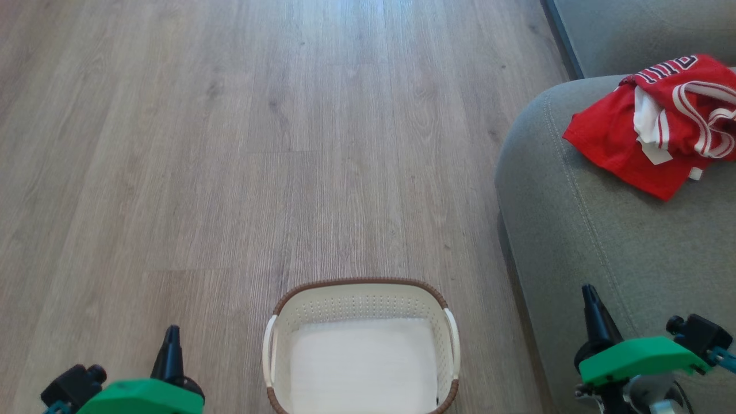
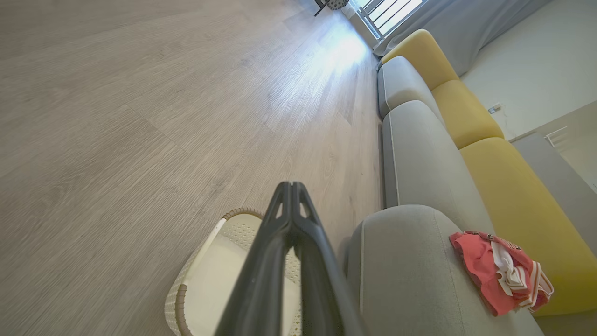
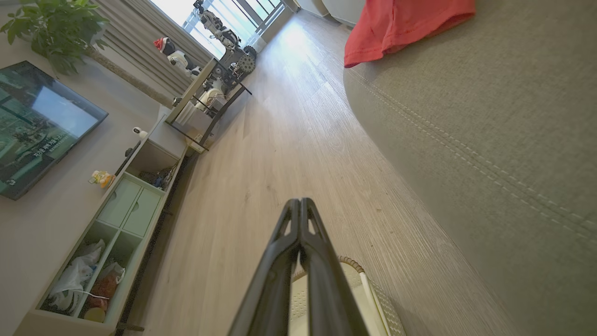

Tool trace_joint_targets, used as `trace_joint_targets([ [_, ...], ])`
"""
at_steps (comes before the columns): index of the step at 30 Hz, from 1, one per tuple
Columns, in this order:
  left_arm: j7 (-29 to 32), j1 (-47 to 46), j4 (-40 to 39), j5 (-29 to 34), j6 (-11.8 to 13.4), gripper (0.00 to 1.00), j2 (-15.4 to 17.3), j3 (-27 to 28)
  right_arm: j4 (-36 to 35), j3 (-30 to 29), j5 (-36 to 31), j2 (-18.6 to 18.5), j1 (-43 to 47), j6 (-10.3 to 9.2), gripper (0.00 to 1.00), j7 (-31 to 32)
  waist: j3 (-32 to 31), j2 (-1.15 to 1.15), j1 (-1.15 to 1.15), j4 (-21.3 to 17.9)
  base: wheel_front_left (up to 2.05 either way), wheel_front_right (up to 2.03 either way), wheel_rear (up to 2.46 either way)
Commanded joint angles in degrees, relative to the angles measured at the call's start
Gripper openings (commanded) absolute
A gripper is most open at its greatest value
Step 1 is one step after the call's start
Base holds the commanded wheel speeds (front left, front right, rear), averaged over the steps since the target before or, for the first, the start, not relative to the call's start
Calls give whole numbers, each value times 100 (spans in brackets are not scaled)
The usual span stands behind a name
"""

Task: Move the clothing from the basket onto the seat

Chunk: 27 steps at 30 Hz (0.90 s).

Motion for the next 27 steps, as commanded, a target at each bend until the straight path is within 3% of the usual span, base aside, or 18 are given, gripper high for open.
trace_joint_targets([
  [1, 40, -371, -133, -166, -81, 0, 7, 193, -227, 8, 192, -11, -350, 0, 0, 51, 3, 0, 0, 0, 0, 0, 0],
  [27, 447, -719, -8, -1575, -483, 0, -94, 536, -350, -174, 1788, -6, -462, 0, 0, 467, 43, 0, 0, -5, 0, 0, 0],
])
